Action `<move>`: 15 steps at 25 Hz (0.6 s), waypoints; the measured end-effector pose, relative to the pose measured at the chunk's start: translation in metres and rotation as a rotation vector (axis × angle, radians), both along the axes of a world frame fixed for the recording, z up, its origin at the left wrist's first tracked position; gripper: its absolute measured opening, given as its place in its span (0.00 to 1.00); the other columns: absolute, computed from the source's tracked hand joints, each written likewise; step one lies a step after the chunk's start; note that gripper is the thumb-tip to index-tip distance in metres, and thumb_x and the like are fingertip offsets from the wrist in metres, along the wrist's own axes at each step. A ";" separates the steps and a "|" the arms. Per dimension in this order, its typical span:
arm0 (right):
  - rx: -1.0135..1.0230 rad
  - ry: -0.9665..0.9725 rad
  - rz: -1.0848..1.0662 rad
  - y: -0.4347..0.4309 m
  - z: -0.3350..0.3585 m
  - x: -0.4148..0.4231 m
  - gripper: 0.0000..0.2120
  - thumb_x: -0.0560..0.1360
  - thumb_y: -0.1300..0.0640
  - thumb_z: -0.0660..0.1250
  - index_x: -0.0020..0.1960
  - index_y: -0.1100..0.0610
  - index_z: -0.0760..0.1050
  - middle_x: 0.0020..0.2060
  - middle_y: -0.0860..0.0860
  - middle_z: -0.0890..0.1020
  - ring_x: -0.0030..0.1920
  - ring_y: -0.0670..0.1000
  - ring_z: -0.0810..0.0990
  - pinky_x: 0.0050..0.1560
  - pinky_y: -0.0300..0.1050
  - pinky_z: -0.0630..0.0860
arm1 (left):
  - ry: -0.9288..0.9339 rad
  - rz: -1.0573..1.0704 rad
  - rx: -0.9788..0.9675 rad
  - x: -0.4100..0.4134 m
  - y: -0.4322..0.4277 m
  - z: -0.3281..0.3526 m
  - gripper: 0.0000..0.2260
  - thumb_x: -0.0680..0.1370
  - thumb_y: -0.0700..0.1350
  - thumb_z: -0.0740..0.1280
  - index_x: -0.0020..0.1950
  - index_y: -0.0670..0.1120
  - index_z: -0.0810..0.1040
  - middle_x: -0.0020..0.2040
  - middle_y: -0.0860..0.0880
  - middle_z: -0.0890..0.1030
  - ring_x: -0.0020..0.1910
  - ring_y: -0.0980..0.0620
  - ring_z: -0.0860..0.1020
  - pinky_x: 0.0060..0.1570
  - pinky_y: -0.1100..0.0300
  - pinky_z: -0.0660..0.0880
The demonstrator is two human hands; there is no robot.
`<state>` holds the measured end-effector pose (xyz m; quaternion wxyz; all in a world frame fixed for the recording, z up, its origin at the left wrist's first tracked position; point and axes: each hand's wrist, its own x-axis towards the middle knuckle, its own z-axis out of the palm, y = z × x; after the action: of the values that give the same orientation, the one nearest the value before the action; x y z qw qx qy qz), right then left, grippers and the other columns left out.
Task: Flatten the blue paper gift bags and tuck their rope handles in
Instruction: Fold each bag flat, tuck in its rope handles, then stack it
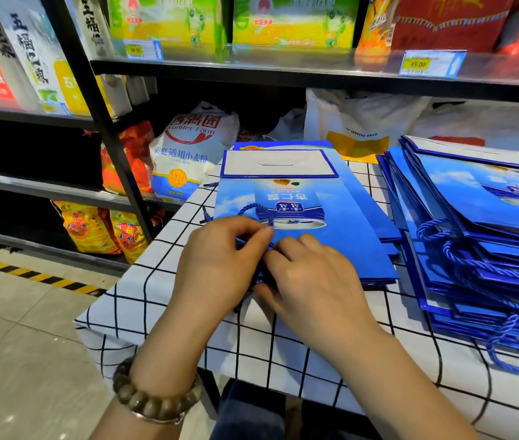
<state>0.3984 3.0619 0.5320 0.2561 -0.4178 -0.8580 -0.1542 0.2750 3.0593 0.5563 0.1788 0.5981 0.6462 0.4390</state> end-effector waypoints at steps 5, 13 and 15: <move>0.226 0.189 -0.098 0.012 0.027 0.004 0.14 0.72 0.51 0.58 0.37 0.55 0.78 0.27 0.50 0.79 0.28 0.54 0.78 0.22 0.38 0.65 | -0.331 0.154 0.507 -0.008 -0.014 -0.015 0.12 0.74 0.44 0.63 0.55 0.56 0.72 0.54 0.51 0.77 0.54 0.55 0.76 0.54 0.59 0.73; -0.250 1.577 0.183 -0.009 0.072 0.019 0.08 0.76 0.60 0.62 0.38 0.56 0.75 0.27 0.45 0.78 0.28 0.44 0.76 0.25 0.41 0.74 | 0.248 -0.204 0.285 0.030 -0.006 -0.017 0.36 0.67 0.57 0.62 0.73 0.51 0.56 0.73 0.47 0.64 0.71 0.51 0.62 0.69 0.47 0.62; -0.432 1.743 0.141 -0.008 0.064 0.031 0.06 0.77 0.64 0.61 0.50 0.59 0.75 0.30 0.46 0.82 0.29 0.46 0.81 0.25 0.38 0.76 | 0.368 -0.185 0.337 0.018 -0.004 -0.015 0.32 0.67 0.54 0.61 0.71 0.48 0.63 0.71 0.46 0.67 0.68 0.50 0.66 0.65 0.55 0.65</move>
<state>0.4292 3.0544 0.5959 0.7406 -0.3719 -0.3934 0.3981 0.2931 3.0551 0.5416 -0.0044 0.7456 0.5283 0.4061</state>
